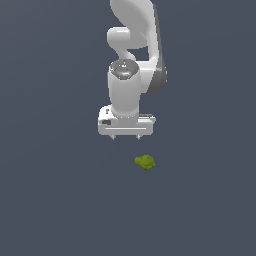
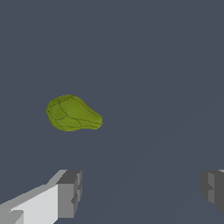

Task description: Pick up the object and move it to a goal position.

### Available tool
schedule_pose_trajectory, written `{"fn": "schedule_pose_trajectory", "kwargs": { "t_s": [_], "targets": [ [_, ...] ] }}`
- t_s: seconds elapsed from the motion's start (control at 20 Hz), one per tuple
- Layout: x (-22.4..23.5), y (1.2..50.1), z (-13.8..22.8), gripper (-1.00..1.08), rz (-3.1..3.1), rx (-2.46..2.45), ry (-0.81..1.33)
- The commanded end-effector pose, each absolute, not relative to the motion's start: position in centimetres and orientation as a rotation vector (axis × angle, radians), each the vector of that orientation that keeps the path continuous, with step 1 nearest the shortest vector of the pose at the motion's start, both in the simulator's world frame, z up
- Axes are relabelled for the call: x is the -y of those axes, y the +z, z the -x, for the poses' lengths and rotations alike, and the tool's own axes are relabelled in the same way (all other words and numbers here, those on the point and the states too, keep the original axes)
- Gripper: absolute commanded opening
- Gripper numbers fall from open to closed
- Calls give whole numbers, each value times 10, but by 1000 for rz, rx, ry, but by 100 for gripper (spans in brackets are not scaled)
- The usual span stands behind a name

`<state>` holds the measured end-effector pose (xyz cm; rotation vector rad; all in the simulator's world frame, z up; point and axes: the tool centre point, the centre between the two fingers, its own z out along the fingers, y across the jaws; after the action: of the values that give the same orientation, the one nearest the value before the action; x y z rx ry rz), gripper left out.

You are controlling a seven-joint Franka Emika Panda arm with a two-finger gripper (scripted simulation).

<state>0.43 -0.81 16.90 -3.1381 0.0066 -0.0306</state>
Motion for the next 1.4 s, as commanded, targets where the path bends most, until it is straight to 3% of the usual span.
{"fn": "schedule_pose_trajectory", "kwargs": {
  "t_s": [0.0, 0.75, 1.35],
  "targets": [
    [8, 169, -4, 100, 3138, -7, -31],
    [0, 168, -12, 100, 3120, -52, -57],
    [-18, 150, -21, 100, 3122, 271, -41]
  ]
}}
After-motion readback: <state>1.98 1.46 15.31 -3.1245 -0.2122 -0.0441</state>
